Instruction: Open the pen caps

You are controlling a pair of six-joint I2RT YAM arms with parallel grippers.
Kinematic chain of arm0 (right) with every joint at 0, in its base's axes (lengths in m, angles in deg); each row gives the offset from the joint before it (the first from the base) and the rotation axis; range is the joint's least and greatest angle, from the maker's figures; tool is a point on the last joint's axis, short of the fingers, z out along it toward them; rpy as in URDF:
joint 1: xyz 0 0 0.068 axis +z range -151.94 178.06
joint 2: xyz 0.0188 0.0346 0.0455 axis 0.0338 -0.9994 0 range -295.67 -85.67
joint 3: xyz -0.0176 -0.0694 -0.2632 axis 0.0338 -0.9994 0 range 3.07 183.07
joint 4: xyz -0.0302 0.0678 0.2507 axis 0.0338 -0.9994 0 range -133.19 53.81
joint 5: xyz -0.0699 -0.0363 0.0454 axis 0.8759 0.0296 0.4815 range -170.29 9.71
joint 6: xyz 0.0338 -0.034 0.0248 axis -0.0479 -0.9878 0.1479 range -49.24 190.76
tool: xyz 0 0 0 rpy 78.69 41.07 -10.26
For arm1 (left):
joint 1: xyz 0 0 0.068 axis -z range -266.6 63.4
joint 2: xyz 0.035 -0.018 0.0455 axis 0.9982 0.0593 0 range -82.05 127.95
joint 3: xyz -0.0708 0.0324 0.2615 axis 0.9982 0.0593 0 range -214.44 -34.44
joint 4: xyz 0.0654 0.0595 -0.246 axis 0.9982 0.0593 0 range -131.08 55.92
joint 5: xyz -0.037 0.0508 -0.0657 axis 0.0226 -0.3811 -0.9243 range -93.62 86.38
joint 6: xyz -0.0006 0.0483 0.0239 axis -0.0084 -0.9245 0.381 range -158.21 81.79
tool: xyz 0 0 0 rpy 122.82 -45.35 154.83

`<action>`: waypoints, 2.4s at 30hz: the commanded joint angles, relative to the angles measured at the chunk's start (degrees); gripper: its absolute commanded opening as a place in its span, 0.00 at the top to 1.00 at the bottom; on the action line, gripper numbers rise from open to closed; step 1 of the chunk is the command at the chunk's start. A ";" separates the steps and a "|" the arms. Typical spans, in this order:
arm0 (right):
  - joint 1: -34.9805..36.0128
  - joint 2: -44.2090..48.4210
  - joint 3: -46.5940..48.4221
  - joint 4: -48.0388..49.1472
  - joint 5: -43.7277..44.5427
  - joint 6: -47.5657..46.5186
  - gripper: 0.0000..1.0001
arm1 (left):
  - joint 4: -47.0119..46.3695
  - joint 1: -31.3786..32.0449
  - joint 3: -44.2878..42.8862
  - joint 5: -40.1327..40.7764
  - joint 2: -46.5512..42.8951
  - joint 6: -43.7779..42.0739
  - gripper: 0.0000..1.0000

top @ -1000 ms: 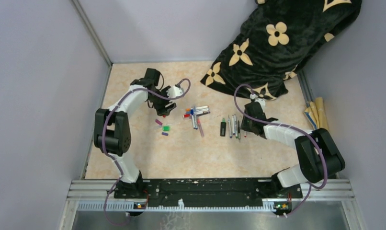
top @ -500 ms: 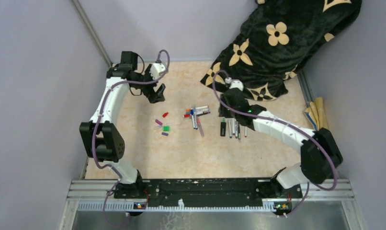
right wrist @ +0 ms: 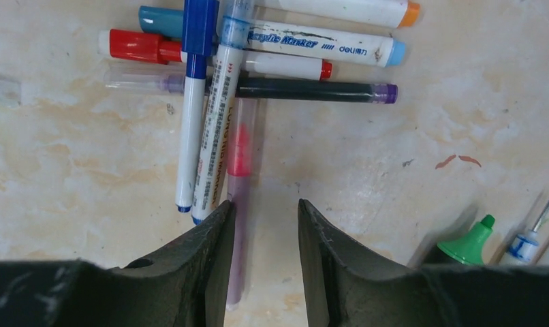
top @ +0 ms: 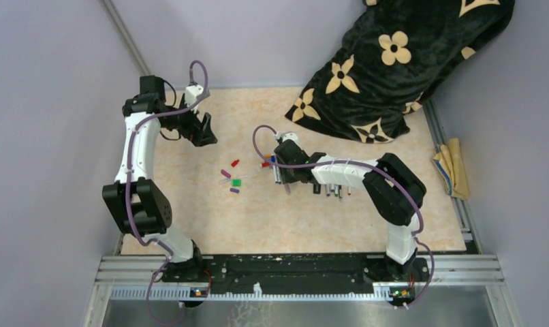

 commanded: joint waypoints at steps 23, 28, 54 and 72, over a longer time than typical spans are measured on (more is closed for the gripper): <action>2.00 10.00 -12.35 3.78 3.62 0.07 1.00 | 6.84 0.33 7.12 -9.00 -4.15 -9.00 0.05; 1.53 18.05 -14.79 2.02 0.19 -0.32 1.00 | 10.37 2.07 9.46 -13.03 -5.15 -16.03 0.05; -6.13 16.09 -2.81 12.81 -70.69 8.81 1.00 | -2.56 34.38 29.58 5.94 -28.35 -41.16 0.11; -4.39 10.18 -1.20 15.40 -70.36 11.01 0.77 | -7.58 40.84 31.23 16.77 -25.81 -40.66 1.00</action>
